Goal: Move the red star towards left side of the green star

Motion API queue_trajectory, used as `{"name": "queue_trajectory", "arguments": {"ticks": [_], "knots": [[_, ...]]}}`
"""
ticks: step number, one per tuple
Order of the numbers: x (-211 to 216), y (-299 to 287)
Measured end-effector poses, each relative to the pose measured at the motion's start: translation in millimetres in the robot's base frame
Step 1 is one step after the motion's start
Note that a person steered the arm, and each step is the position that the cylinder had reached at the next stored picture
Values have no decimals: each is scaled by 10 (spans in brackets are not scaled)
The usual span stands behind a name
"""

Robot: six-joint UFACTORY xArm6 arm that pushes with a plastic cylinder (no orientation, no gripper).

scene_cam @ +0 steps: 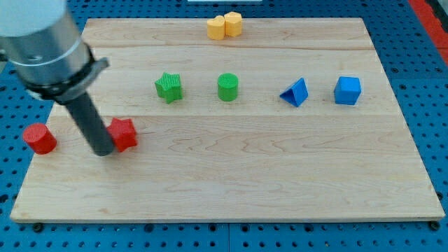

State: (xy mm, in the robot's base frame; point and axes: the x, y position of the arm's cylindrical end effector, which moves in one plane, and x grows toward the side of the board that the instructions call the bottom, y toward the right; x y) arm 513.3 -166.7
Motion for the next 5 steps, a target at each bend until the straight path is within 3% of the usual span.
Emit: {"name": "queue_trajectory", "arguments": {"ticks": [1,3,4,5], "knots": [[27,413],[-251,-292],[-176,-182],[143,385]]}}
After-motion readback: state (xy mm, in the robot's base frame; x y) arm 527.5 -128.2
